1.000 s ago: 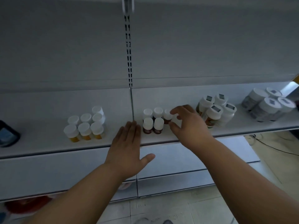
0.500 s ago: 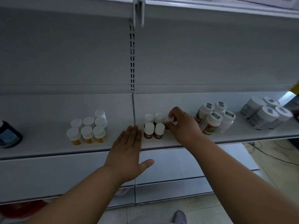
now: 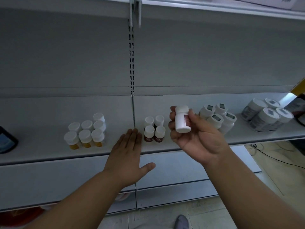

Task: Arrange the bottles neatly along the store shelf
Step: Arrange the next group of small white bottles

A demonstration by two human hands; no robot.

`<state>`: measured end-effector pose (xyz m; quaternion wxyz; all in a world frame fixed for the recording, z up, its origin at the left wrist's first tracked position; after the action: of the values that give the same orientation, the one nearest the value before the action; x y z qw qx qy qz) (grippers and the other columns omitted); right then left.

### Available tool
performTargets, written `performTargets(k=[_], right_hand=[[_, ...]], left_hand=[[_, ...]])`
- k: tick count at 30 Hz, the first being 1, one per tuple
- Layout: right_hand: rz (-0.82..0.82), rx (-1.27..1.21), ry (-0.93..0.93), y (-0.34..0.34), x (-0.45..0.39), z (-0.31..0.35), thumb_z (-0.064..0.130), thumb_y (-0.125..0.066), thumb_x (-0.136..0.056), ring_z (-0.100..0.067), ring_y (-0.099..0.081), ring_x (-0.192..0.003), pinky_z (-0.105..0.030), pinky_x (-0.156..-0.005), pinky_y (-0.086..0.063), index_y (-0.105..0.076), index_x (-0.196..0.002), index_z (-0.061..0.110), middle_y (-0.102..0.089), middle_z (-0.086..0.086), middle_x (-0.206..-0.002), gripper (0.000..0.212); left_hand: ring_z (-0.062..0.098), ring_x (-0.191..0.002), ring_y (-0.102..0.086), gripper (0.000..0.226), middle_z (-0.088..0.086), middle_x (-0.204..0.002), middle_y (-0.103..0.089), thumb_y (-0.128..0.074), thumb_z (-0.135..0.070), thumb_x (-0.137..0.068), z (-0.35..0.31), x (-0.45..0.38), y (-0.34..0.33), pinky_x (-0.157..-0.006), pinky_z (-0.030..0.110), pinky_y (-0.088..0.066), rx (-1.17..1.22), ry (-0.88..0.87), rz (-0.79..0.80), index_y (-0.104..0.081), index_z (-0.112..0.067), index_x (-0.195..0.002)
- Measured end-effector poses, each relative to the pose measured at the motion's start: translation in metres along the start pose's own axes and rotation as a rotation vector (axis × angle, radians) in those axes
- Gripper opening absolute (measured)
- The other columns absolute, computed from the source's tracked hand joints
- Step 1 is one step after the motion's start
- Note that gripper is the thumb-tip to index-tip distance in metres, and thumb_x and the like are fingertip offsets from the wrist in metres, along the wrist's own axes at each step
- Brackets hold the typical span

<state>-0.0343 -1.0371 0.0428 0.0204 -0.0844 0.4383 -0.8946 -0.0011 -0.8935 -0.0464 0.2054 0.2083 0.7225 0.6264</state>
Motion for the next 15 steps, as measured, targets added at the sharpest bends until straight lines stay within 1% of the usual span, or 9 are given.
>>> performTargets(k=[1, 4, 6, 7, 9, 10, 11, 12, 15], right_hand=[[0.024, -0.004, -0.023, -0.001, 0.001, -0.004, 0.019, -0.084, -0.069, -0.022, -0.060, -0.083, -0.031, -0.067, -0.052, -0.062, -0.119, -0.002, -0.063, -0.014, -0.099, 0.059], [0.047, -0.031, -0.058, -0.004, 0.006, -0.011, 0.015, -0.085, -0.068, -0.027, -0.063, -0.081, -0.038, -0.068, -0.055, -0.064, -0.111, 0.002, -0.060, -0.015, -0.094, 0.049], [0.062, -0.036, -0.103, -0.009, 0.008, -0.017, 0.019, -0.081, -0.074, -0.025, -0.060, -0.075, -0.033, -0.061, -0.053, -0.060, -0.109, 0.004, -0.057, -0.015, -0.093, 0.044], [0.070, -0.035, -0.133, -0.011, 0.009, -0.020, 0.026, -0.073, -0.081, -0.023, -0.057, -0.073, -0.030, -0.060, -0.050, -0.058, -0.111, 0.004, -0.056, -0.015, -0.093, 0.040], [0.058, -0.025, -0.189, -0.012, 0.009, -0.025, 0.035, -0.052, -0.091, -0.022, -0.054, -0.074, -0.028, -0.060, -0.045, -0.056, -0.115, 0.000, -0.056, -0.015, -0.095, 0.043], [0.037, -0.005, -0.198, -0.011, 0.009, -0.026, 0.035, -0.046, -0.093, -0.022, -0.054, -0.075, -0.027, -0.059, -0.045, -0.058, -0.114, -0.002, -0.057, -0.015, -0.095, 0.044], [0.022, 0.025, -0.190, -0.009, 0.010, -0.025, 0.034, -0.045, -0.093, -0.022, -0.056, -0.075, -0.027, -0.060, -0.046, -0.062, -0.110, -0.001, -0.058, -0.015, -0.095, 0.042], [0.020, 0.062, -0.173, -0.008, 0.011, -0.025, 0.032, -0.048, -0.092, -0.023, -0.058, -0.076, -0.028, -0.060, -0.048, -0.065, -0.105, 0.001, -0.060, -0.015, -0.095, 0.038], [0.064, 0.128, -0.129, -0.013, 0.012, -0.023, 0.029, -0.070, -0.082, -0.022, -0.060, -0.073, -0.030, -0.060, -0.051, -0.069, -0.096, 0.007, -0.063, -0.013, -0.091, 0.025]], left_hand=[[0.020, -0.149, 0.021, 0.111, 0.006, -0.163, 0.021, -0.006, -0.085, -0.073, 0.000, -0.001, 0.001, -0.109, 0.028, 0.027, -0.005, -0.001, 0.000, 0.013, -0.013, -0.155], [0.020, -0.149, 0.020, 0.108, 0.006, -0.163, 0.020, -0.016, -0.086, -0.080, 0.001, 0.000, -0.003, -0.109, 0.027, 0.027, -0.015, -0.007, 0.007, 0.013, -0.013, -0.155], [0.020, -0.149, 0.019, 0.111, 0.007, -0.163, 0.018, -0.011, -0.088, -0.077, 0.000, -0.001, -0.002, -0.107, 0.027, 0.028, -0.023, -0.012, -0.003, 0.012, -0.013, -0.155], [0.020, -0.150, 0.019, 0.113, 0.007, -0.163, 0.018, -0.007, -0.089, -0.074, 0.000, -0.001, -0.002, -0.108, 0.027, 0.027, -0.020, -0.012, -0.002, 0.012, -0.013, -0.155], [0.020, -0.150, 0.019, 0.115, 0.006, -0.164, 0.018, -0.003, -0.088, -0.070, 0.000, -0.002, -0.004, -0.112, 0.029, 0.023, -0.026, -0.008, 0.012, 0.012, -0.013, -0.155], [0.021, -0.150, 0.018, 0.115, 0.007, -0.164, 0.017, -0.003, -0.088, -0.070, 0.000, -0.002, -0.004, -0.113, 0.031, 0.020, -0.029, -0.007, 0.010, 0.012, -0.013, -0.155], [0.021, -0.150, 0.017, 0.115, 0.007, -0.164, 0.016, -0.005, -0.090, -0.071, 0.001, -0.002, -0.004, -0.114, 0.032, 0.019, -0.027, -0.009, 0.006, 0.011, -0.012, -0.155], [0.021, -0.150, 0.016, 0.115, 0.007, -0.164, 0.014, -0.008, -0.090, -0.073, 0.001, -0.002, -0.004, -0.114, 0.032, 0.018, -0.018, -0.011, 0.002, 0.009, -0.012, -0.156], [0.021, -0.151, 0.015, 0.113, 0.008, -0.165, 0.012, -0.010, -0.089, -0.075, 0.001, -0.001, -0.003, -0.114, 0.032, 0.017, 0.009, -0.017, -0.004, 0.006, -0.012, -0.156]])
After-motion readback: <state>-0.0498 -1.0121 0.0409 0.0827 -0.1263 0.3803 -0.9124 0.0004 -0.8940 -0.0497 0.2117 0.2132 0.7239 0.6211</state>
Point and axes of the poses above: each hand's wrist, its own x-axis away from the middle knuckle, its own y-axis out of the back of the hand, z = x × y, the point moved 9 cm from there along -x, towards the middle knuckle
